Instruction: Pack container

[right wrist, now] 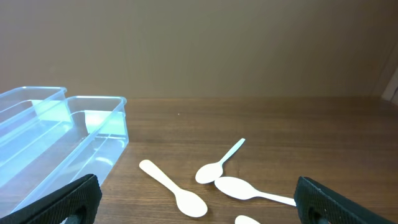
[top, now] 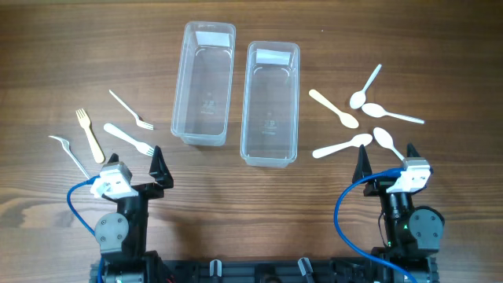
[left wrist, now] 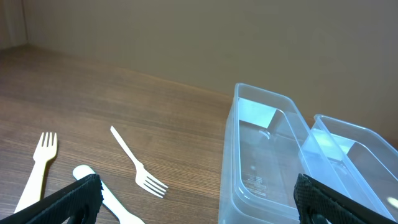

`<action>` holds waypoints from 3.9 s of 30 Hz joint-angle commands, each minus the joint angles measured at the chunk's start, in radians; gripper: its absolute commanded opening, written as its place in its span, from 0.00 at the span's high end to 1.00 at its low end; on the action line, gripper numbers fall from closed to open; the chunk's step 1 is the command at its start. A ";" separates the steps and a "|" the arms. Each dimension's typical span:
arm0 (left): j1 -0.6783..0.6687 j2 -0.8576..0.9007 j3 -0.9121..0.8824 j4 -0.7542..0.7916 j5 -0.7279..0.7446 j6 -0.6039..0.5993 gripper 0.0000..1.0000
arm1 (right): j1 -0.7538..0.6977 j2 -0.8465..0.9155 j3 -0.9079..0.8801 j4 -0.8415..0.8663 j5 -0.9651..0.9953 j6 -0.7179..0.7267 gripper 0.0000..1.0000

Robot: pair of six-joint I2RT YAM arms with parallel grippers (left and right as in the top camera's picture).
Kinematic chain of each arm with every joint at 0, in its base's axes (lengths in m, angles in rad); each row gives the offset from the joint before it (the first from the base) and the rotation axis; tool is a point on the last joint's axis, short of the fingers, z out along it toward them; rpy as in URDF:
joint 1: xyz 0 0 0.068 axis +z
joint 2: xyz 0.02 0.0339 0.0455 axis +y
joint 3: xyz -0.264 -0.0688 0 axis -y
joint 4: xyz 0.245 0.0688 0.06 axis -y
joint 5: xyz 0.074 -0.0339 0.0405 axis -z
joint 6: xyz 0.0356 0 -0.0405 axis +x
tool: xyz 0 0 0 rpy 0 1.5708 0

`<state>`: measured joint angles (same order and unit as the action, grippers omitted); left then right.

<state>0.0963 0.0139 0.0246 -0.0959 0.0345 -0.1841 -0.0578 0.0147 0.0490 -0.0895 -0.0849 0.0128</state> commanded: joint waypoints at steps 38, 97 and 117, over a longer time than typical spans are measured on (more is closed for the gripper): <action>-0.003 -0.007 -0.009 0.002 0.001 0.020 0.00 | -0.002 -0.001 -0.005 0.006 0.013 -0.009 0.00; -0.003 -0.007 -0.009 0.002 0.001 0.019 0.00 | 0.105 1.723 0.976 -0.715 0.003 1.009 0.31; -0.003 -0.007 -0.009 0.002 0.001 0.019 0.00 | 0.105 1.877 0.977 -0.684 0.007 0.981 0.96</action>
<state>0.0959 0.0139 0.0235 -0.0956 0.0345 -0.1841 0.0433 1.8286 1.0451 -0.7601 -0.0959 1.0092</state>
